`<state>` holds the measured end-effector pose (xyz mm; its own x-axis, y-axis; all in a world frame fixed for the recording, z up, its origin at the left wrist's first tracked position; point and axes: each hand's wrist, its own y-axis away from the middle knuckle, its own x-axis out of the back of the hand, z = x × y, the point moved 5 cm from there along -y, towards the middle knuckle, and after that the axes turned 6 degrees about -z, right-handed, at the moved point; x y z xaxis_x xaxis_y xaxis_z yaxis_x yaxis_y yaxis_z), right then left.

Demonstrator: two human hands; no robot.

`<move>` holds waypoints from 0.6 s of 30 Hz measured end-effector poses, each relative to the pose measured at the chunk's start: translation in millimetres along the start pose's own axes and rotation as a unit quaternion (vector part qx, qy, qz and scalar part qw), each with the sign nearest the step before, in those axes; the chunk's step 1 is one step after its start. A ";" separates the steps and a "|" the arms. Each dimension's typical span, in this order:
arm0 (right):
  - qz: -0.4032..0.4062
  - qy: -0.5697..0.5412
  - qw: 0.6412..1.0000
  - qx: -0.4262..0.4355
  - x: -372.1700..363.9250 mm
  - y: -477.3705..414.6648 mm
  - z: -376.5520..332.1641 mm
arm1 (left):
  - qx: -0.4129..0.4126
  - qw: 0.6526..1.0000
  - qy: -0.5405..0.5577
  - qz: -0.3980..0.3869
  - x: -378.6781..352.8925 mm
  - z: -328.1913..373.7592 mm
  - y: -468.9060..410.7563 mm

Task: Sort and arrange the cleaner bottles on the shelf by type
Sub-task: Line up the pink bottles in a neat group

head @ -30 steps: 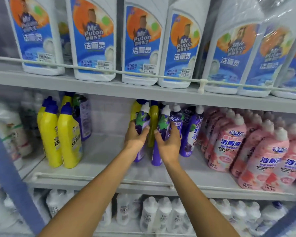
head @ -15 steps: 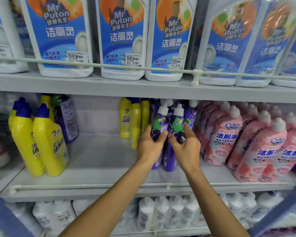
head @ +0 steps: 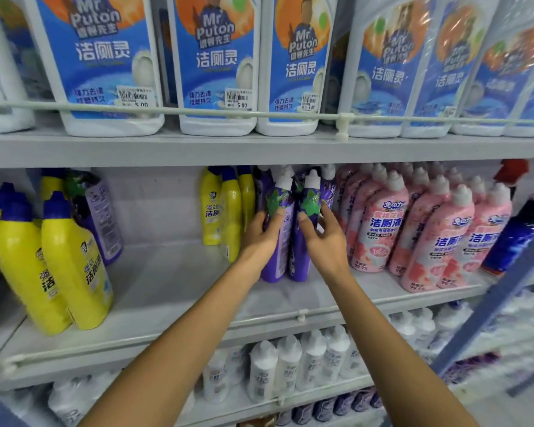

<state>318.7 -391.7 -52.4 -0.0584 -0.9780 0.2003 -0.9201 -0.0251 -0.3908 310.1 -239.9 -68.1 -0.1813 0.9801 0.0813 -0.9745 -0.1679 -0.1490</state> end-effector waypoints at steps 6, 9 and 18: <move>0.048 -0.016 0.999 -0.005 7.6 12.0 -27.0 | 0.023 0.999 0.036 0.026 41.0 14.5 -5.2; 0.063 -0.080 0.995 0.015 3.9 18.7 -40.2 | 0.032 0.998 0.041 0.041 72.2 18.8 -8.0; -0.020 -0.152 0.988 0.010 -69.5 5.1 -69.5 | -0.004 0.994 0.020 0.108 181.4 25.0 -10.9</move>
<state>291.1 -309.5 -5.8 0.1004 -0.9930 -0.0627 -0.9114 -0.0665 -0.4062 284.6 -63.0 -27.1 -0.3809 0.9246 0.0083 -0.9122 -0.3743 -0.1666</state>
